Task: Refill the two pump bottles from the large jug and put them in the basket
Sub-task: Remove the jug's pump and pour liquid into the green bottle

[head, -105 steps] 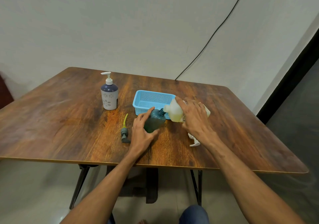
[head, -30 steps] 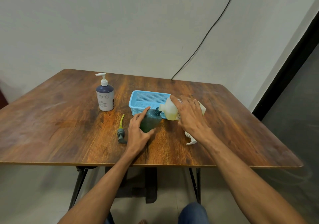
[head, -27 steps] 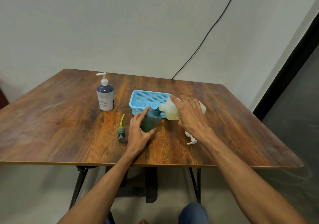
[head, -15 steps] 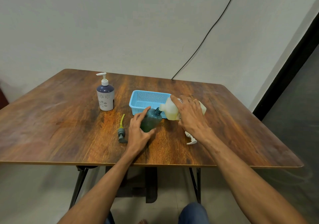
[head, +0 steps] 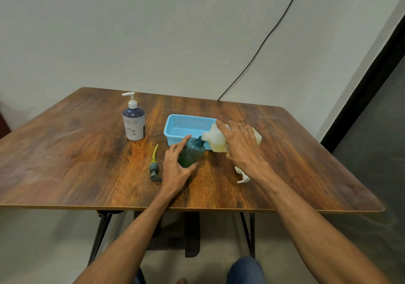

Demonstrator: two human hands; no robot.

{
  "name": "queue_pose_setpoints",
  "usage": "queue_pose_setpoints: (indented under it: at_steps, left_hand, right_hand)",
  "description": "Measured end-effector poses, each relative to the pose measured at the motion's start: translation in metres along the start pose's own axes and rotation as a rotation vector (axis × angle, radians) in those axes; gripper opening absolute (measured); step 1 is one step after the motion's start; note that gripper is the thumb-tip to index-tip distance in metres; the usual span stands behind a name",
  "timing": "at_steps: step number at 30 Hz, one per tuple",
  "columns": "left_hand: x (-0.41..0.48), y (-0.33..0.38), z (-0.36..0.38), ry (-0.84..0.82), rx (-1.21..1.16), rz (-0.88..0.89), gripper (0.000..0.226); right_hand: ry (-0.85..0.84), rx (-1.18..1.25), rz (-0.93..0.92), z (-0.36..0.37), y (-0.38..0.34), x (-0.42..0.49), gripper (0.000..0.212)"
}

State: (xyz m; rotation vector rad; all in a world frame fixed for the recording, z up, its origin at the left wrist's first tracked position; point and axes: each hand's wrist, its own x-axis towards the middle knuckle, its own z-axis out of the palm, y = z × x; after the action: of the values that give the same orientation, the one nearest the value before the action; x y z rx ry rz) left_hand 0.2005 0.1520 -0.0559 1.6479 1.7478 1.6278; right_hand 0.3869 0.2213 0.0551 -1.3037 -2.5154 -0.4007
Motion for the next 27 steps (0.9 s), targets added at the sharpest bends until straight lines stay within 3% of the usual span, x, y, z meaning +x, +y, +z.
queue_pose_setpoints:
  at_steps: [27]
  left_hand:
    - [0.0004, 0.0006, 0.0004, 0.013, 0.019, -0.011, 0.088]
  right_hand:
    - [-0.013, -0.007, 0.007, -0.0010, -0.0014, 0.0016, 0.096]
